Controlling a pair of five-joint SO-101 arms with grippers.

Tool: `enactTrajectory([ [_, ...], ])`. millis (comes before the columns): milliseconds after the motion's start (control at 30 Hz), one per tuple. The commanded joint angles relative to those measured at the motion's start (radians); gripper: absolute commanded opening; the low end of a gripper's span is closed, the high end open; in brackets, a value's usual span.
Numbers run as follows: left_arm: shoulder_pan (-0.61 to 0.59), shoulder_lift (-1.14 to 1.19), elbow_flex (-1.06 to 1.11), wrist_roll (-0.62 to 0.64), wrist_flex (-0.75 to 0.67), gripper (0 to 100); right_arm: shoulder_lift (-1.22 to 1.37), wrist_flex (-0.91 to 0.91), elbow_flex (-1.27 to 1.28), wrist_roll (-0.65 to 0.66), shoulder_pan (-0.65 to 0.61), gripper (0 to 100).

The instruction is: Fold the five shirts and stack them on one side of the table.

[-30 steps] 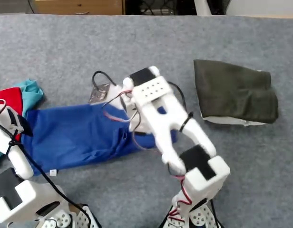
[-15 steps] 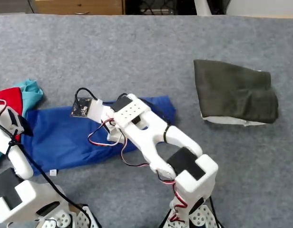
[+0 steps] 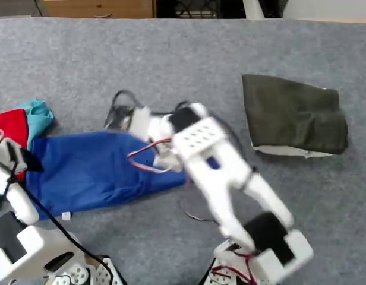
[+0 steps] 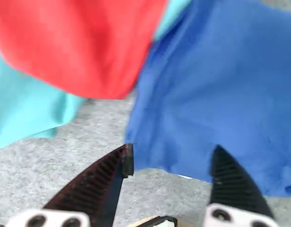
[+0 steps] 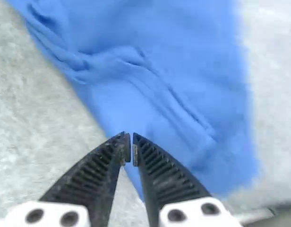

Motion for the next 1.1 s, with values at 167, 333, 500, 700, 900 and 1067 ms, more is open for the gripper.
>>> enactTrajectory([
  [167, -0.053, 0.092, -0.038, -0.121, -0.123, 33, -0.229, 0.051, 0.03, 0.011, 0.064, 1.5],
  [333, -0.027, 0.222, -0.085, -0.127, -0.118, 33, -0.257, 0.052, 0.053, 0.011, 0.066, 1.5],
  [500, 0.01, 0.324, -0.145, -0.126, -0.029, 27, -0.265, 0.052, 0.056, 0.011, 0.066, 1.5],
  [700, 0.058, 0.485, -0.245, -0.084, 0.077, 23, -0.265, 0.048, 0.053, 0.011, 0.066, 1.5],
  [900, 0.058, 0.647, -0.409, 0.063, 0.169, 23, -0.265, 0.052, 0.056, 0.008, 0.068, 1.5],
  [1067, 0.05, 0.684, -0.512, 0.064, 0.236, 23, -0.265, 0.052, 0.056, 0.008, 0.068, 1.5],
])
